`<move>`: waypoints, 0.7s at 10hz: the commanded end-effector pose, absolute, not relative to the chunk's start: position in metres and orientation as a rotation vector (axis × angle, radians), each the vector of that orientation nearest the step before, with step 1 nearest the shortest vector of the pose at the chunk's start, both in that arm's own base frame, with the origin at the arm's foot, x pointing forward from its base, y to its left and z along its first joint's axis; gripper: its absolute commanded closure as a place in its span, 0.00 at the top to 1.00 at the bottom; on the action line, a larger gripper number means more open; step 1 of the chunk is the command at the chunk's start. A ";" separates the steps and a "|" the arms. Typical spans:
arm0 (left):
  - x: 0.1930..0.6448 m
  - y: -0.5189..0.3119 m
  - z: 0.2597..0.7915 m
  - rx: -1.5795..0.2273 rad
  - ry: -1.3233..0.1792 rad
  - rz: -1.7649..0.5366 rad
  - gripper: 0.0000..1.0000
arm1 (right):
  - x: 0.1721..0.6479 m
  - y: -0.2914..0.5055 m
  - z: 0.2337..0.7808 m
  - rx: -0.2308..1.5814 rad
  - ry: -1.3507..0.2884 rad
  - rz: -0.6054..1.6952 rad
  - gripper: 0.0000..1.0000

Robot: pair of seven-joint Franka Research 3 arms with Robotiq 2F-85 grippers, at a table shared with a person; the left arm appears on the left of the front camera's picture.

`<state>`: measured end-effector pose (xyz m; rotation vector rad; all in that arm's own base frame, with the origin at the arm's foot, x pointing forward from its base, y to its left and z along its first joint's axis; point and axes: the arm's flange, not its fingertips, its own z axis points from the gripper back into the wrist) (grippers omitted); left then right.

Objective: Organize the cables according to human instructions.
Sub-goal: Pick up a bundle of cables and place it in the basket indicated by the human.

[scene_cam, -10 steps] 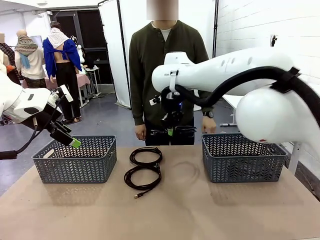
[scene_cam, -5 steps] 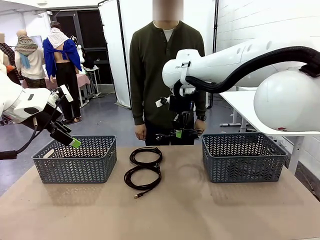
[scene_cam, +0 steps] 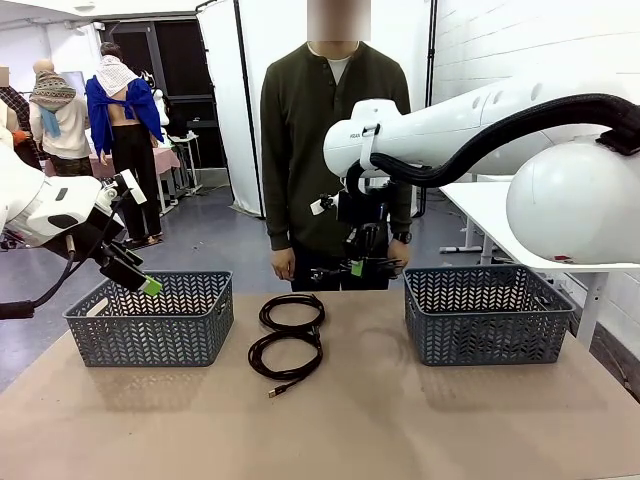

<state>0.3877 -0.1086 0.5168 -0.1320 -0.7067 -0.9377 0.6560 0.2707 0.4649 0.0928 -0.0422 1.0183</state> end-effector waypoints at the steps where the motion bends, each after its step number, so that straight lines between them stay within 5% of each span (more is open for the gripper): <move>1: 0.389 -0.106 0.515 -0.144 -0.710 -0.945 1.00 | 0.660 0.274 0.468 0.078 -0.055 1.009 0.00; 7: 0.389 -0.106 0.515 -0.144 -0.710 -0.945 1.00 | 0.615 0.243 0.507 0.050 -0.084 1.178 0.00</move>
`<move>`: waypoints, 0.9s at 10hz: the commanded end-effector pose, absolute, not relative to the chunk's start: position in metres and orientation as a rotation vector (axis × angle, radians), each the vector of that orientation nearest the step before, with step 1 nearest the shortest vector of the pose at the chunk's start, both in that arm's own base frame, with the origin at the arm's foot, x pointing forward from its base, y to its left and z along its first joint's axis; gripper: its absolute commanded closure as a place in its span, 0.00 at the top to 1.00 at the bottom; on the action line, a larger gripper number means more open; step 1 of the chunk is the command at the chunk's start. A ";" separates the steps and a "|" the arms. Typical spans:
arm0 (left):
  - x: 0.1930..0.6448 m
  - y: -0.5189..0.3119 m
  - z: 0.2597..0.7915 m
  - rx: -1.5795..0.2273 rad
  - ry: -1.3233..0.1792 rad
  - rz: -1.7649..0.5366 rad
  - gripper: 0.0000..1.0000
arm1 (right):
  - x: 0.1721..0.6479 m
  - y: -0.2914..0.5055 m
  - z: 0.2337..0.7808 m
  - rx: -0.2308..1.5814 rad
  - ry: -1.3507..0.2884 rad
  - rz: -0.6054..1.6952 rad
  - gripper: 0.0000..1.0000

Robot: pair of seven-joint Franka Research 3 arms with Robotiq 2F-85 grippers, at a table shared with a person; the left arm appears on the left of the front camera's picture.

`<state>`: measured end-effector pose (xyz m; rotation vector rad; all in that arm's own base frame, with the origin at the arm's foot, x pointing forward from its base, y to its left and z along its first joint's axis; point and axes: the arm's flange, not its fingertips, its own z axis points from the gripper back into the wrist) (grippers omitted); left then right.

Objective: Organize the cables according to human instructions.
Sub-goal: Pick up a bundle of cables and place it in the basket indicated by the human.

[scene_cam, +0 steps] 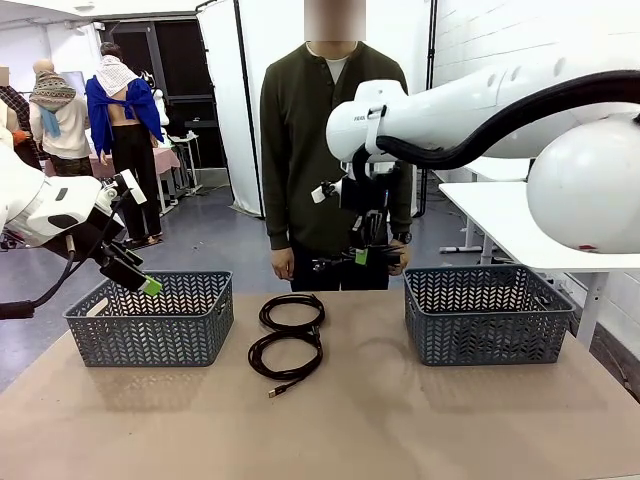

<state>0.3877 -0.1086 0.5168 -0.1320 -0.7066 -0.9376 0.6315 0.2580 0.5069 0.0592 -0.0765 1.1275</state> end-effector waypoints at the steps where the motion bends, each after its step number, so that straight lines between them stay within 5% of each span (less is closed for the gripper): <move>1: 0.389 -0.106 0.515 -0.144 -0.710 -0.945 1.00 | 0.607 0.235 0.513 0.030 -0.086 1.223 0.00; 9: 0.389 -0.106 0.515 -0.144 -0.710 -0.945 1.00 | 0.582 0.123 0.547 0.054 -0.129 1.323 0.00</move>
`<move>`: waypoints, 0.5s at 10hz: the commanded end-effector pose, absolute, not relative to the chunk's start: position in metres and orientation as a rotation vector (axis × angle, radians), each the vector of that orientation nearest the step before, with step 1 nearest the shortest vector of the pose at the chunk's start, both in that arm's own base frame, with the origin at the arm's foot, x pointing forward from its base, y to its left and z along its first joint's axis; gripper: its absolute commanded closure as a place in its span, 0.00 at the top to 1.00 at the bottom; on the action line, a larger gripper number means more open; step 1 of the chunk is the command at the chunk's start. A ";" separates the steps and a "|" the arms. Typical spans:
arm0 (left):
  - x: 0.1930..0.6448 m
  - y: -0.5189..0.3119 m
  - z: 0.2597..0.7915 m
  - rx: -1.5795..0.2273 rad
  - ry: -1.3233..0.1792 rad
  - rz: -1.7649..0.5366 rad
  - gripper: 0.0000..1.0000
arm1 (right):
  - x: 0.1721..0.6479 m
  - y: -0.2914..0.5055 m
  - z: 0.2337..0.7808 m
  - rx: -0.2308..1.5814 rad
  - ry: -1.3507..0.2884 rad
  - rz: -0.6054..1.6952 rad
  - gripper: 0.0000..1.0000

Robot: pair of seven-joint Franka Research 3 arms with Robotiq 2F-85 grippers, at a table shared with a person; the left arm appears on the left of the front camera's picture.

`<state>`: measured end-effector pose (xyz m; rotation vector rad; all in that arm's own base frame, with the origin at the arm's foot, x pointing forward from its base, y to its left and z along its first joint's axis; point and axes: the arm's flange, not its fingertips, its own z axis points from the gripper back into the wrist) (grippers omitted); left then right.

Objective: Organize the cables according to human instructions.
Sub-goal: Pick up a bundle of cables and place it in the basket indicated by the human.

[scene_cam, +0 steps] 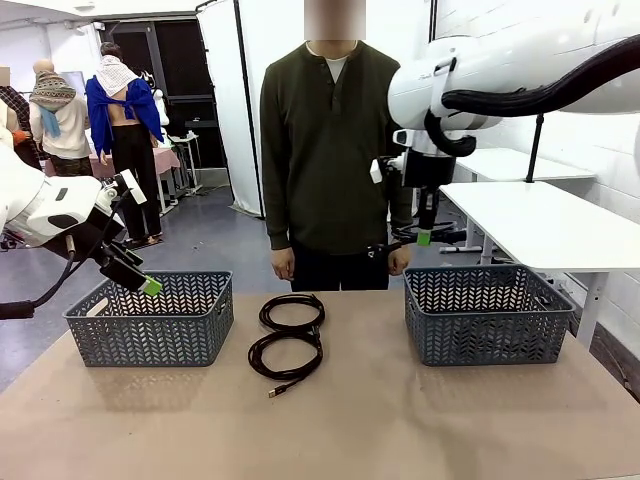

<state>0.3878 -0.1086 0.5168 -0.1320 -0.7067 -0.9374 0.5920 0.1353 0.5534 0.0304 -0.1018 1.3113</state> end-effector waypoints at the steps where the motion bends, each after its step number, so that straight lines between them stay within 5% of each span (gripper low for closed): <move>1: 0.389 -0.106 0.515 -0.144 -0.710 -0.945 1.00 | 0.581 0.109 0.547 0.068 -0.126 1.323 0.00; 5: 0.389 -0.106 0.515 -0.144 -0.710 -0.945 1.00 | 0.575 0.067 0.540 0.031 -0.127 1.397 0.00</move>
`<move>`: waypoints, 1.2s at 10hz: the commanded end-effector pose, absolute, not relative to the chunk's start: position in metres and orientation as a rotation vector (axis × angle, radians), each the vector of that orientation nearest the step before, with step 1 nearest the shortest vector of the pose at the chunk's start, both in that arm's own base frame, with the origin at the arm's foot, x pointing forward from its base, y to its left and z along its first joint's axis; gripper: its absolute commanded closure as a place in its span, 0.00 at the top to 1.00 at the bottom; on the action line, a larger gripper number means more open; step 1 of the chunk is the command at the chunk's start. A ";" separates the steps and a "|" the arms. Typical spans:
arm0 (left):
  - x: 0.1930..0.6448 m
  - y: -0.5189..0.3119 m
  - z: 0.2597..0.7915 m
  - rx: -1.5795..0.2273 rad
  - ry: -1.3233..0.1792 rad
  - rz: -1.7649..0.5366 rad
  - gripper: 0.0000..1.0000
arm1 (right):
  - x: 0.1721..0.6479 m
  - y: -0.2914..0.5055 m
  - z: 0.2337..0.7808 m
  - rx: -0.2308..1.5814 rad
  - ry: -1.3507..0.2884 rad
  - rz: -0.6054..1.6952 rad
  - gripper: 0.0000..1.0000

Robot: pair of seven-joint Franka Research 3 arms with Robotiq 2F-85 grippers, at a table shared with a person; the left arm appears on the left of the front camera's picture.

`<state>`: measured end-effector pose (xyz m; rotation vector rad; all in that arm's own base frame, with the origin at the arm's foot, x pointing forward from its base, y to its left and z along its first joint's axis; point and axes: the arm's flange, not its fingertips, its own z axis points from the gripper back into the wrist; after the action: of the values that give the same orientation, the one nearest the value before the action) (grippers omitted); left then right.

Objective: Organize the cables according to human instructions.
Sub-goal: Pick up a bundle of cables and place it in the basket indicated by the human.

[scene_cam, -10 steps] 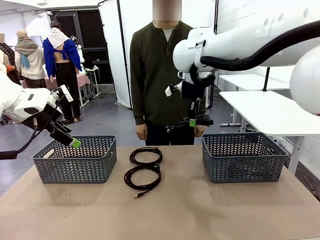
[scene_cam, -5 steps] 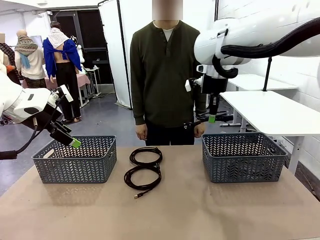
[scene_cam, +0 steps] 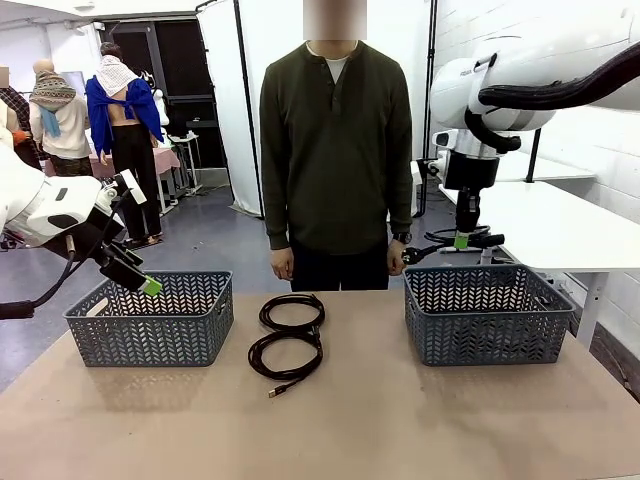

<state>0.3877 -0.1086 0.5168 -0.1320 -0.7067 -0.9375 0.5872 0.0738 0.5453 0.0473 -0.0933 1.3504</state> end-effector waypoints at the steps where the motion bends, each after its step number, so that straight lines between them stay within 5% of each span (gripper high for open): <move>1: 0.389 -0.106 0.515 -0.144 -0.710 -0.945 1.00 | 0.572 0.061 0.537 0.016 -0.135 1.419 0.00; 12: 0.389 -0.106 0.515 -0.144 -0.710 -0.945 1.00 | 0.570 0.046 0.524 0.001 -0.120 1.433 0.00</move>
<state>0.3877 -0.1086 0.5168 -0.1319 -0.7067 -0.9375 0.5687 0.0459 0.5197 -0.0063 -0.1137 1.4220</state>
